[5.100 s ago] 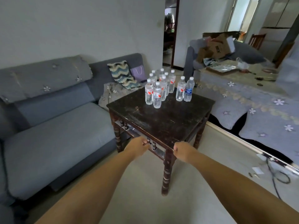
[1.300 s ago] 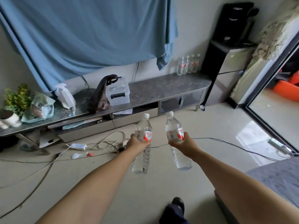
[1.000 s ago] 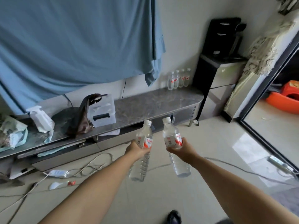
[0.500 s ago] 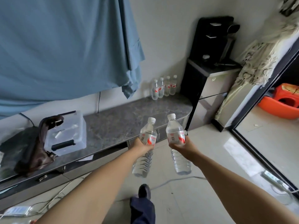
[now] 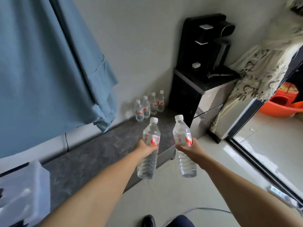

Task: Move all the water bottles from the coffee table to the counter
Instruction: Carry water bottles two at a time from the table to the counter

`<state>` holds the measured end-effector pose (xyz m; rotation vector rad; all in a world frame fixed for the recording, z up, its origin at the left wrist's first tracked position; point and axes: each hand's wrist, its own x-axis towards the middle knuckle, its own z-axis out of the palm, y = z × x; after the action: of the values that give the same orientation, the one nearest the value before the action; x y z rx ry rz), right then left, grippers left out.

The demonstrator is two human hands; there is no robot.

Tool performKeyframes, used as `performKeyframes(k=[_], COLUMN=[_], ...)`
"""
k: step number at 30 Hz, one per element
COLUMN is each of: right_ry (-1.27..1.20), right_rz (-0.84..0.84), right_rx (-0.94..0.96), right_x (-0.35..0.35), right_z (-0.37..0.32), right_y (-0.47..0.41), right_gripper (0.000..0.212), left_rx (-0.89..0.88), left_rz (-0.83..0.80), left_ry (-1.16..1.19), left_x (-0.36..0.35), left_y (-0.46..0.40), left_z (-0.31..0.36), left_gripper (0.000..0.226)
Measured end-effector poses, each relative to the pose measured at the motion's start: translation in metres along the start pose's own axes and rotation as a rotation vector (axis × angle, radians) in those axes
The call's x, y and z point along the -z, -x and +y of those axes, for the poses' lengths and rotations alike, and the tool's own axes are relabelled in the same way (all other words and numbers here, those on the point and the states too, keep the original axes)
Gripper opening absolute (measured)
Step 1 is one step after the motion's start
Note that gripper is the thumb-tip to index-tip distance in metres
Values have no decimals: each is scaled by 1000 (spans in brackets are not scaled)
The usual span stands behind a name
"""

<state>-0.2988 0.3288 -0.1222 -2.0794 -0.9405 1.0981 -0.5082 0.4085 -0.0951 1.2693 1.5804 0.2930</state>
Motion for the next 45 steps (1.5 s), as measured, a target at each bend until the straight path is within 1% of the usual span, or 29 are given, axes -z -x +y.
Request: performKeyframes(k=[3, 6, 7, 9, 13, 16, 17, 19, 22, 24, 28, 30, 32, 35, 36, 38, 42, 44, 45], right_ry=[3, 25, 34, 67, 122, 182, 191, 197, 225, 200, 93, 67, 78, 85, 90, 98, 101, 99, 86], right_rz=[-2, -1, -2, -7, -50, -99, -108, -132, -149, -153, -115, -89, -45, -16, -12, 17, 37, 41, 25], right_rx=[-10, -17, -18, -11, -53, -54, -60, -67, -46, -28, -21, -7, 6, 18, 31, 127, 163, 157, 145], right_x=[10, 19, 21, 28, 44, 51, 52, 52, 47, 38, 9, -6, -22, -38, -43, -49, -54, -55, -55], right_z=[-11, -26, -32, -43, -60, -60, -61, -63, -66, -67, -53, -42, -31, -27, -25, -16, 1, 4, 3], right_y=[-49, -83, -94, -123, -214, -287, -306, -345, -397, -428, -485, -508, -531, -551, -557, -569, -580, -582, -583], right_gripper=[65, 69, 70, 70, 57, 68, 70, 67, 71, 73, 69, 70, 68, 62, 59, 53, 63, 62, 65], left_rx=[26, 31, 30, 36, 55, 90, 95, 118, 163, 152, 88, 46, 13, -17, -21, -23, 4, 20, 35], left_rz=[-19, -44, -51, -45, -31, -34, -14, 54, 176, 235, 262, 310, 360, 417, 432, 465, 493, 463, 439], left_ry=[-16, 1, 8, 28, 120, 227, 233, 264, 321, 350, 378, 370, 354, 405, 425, 467, 469, 451, 445], left_x=[-2, -10, -15, -24, -47, -70, -79, -98, -121, -130, -151, -162, -175, -186, -190, -195, -206, -207, -207], left_y=[-39, -81, -96, -124, -185, -235, -249, -284, -331, -359, -418, -443, -467, -488, -494, -503, -514, -516, -517], left_z=[25, 42, 47, 61, 101, 121, 126, 133, 146, 152, 144, 136, 128, 121, 120, 117, 101, 97, 94], left_gripper=[59, 74, 75, 68, 58, 52, 55, 63, 58, 59, 55, 52, 54, 52, 51, 50, 55, 58, 59])
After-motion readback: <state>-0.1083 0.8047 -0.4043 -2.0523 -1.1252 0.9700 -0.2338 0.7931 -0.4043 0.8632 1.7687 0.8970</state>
